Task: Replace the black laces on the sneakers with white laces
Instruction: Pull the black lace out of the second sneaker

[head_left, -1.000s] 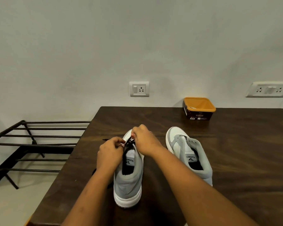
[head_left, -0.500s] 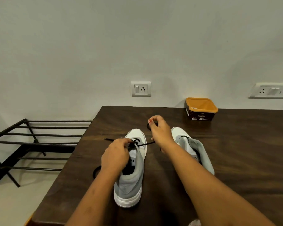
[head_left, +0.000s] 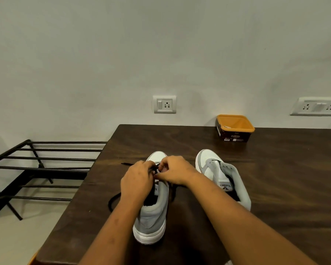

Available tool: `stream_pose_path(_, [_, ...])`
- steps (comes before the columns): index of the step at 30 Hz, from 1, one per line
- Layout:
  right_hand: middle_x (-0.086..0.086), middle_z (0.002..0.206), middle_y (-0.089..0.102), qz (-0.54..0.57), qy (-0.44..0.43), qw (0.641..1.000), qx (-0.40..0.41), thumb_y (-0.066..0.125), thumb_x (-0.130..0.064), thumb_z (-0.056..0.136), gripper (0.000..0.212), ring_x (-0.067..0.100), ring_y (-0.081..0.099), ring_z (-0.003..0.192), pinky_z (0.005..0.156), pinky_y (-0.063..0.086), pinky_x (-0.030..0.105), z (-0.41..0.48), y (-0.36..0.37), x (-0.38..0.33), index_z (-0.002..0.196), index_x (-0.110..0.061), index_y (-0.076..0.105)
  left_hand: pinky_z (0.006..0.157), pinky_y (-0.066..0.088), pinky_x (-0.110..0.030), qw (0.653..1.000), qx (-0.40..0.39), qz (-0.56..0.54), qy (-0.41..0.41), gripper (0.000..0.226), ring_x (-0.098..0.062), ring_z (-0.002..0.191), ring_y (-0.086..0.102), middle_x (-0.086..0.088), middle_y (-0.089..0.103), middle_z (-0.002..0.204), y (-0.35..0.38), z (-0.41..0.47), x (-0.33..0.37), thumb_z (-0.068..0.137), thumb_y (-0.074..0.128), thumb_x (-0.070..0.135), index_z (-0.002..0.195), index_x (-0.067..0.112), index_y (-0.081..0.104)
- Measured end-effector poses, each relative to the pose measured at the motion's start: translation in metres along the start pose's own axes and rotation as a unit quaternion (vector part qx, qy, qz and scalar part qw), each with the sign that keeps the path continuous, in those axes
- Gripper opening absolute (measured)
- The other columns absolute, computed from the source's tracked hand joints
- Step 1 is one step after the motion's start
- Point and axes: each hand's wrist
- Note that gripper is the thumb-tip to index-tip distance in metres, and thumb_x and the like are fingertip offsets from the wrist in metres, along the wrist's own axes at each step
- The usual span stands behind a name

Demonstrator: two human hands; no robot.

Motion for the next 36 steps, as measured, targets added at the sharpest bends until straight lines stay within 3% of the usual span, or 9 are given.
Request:
stream_pose_path(9, [0.006, 0.089, 0.065, -0.007, 0.055, 0.998, 0.030, 0.061, -0.025, 0.079, 0.012, 0.025, 0.062, 0.089, 0.068, 0.044, 0.027, -0.005, 0.008, -0.003, 0.081, -0.014, 0.064, 0.065, 0.052, -0.035, 0.997, 0.015, 0.058, 0.056, 0.015, -0.017, 0.081, 0.056, 0.003, 0.053, 0.101, 0.007, 0.006, 0.000, 0.094, 0.048, 0.030, 0.103, 0.023, 0.058])
stream_pose_path(12, [0.010, 0.102, 0.066, -0.006, 0.061, 0.997, 0.049, 0.057, -0.025, 0.085, 0.008, 0.028, 0.060, 0.097, 0.071, 0.042, 0.027, -0.006, 0.010, -0.007, 0.084, -0.017, 0.057, 0.059, 0.048, -0.035, 0.996, 0.021, 0.063, 0.065, 0.017, -0.020, 0.075, 0.056, 0.003, 0.053, 0.100, 0.009, 0.004, 0.001, 0.097, 0.041, 0.028, 0.103, 0.022, 0.056])
stream_pose_path(17, [0.010, 0.110, 0.064, -0.009, 0.080, 0.995, 0.056, 0.052, -0.027, 0.087, 0.010, 0.029, 0.057, 0.095, 0.073, 0.042, 0.031, -0.004, 0.018, -0.007, 0.079, -0.021, 0.050, 0.066, 0.044, -0.032, 0.992, 0.078, -0.081, -0.056, 0.014, -0.023, 0.082, 0.058, 0.005, 0.060, 0.096, 0.008, 0.002, -0.001, 0.095, 0.045, 0.027, 0.096, 0.026, 0.059])
stream_pose_path(21, [0.012, 0.119, 0.061, -0.033, 0.079, 0.994, 0.061, 0.048, -0.027, 0.090, 0.023, 0.034, 0.056, 0.109, 0.083, 0.045, 0.034, -0.003, 0.024, -0.009, 0.107, -0.015, 0.059, 0.078, 0.047, -0.042, 0.886, 0.061, -0.348, -0.301, 0.018, -0.030, 0.084, 0.059, -0.004, 0.066, 0.084, 0.007, 0.007, -0.007, 0.087, 0.048, 0.023, 0.078, 0.023, 0.064])
stream_pose_path(24, [0.012, 0.120, 0.061, -0.042, 0.080, 0.993, 0.070, 0.048, -0.028, 0.092, 0.026, 0.034, 0.056, 0.110, 0.084, 0.045, 0.034, -0.002, 0.027, -0.010, 0.110, -0.014, 0.060, 0.078, 0.052, -0.047, 0.804, 0.028, -0.495, -0.329, 0.024, -0.032, 0.080, 0.061, -0.017, 0.067, 0.089, 0.003, 0.010, -0.011, 0.083, 0.045, 0.013, 0.070, 0.019, 0.064])
stream_pose_path(27, [0.013, 0.121, 0.061, -0.045, 0.087, 0.993, 0.072, 0.047, -0.030, 0.093, 0.028, 0.035, 0.055, 0.111, 0.084, 0.045, 0.035, -0.002, 0.026, -0.010, 0.112, -0.013, 0.059, 0.082, 0.053, -0.047, 0.878, -0.012, -0.431, -0.209, 0.033, -0.028, 0.086, 0.063, -0.007, 0.068, 0.088, -0.005, 0.009, -0.011, 0.084, 0.044, 0.002, 0.071, 0.023, 0.066])
stream_pose_path(30, [0.015, 0.122, 0.060, -0.048, 0.090, 0.992, 0.072, 0.048, -0.030, 0.092, 0.029, 0.037, 0.054, 0.113, 0.085, 0.044, 0.035, -0.002, 0.023, -0.010, 0.112, -0.011, 0.058, 0.084, 0.050, -0.036, 0.975, -0.066, -0.206, -0.040, 0.018, -0.018, 0.094, 0.060, 0.003, 0.064, 0.098, -0.011, 0.006, -0.005, 0.081, 0.056, 0.011, 0.085, 0.024, 0.068])
stream_pose_path(33, [0.016, 0.122, 0.059, -0.047, 0.092, 0.992, 0.072, 0.047, -0.026, 0.092, 0.027, 0.038, 0.054, 0.114, 0.085, 0.044, 0.036, -0.001, 0.021, -0.011, 0.112, -0.010, 0.055, 0.078, 0.044, -0.027, 0.997, -0.055, -0.001, 0.053, 0.022, -0.019, 0.098, 0.056, -0.001, 0.055, 0.109, -0.009, 0.007, 0.003, 0.089, 0.054, 0.021, 0.108, 0.018, 0.065])
stream_pose_path(36, [0.016, 0.125, 0.058, -0.053, 0.096, 0.992, 0.068, 0.047, -0.025, 0.093, 0.028, 0.037, 0.053, 0.116, 0.087, 0.044, 0.035, -0.001, 0.020, -0.013, 0.115, -0.010, 0.054, 0.077, 0.044, -0.030, 0.997, -0.037, 0.030, 0.067, 0.026, -0.020, 0.099, 0.056, -0.002, 0.054, 0.111, -0.011, 0.007, 0.007, 0.094, 0.049, 0.024, 0.114, 0.019, 0.063])
Point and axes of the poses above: each hand's wrist, its own z-axis towards the middle knuckle, its own y-axis out of the palm, x = y × z
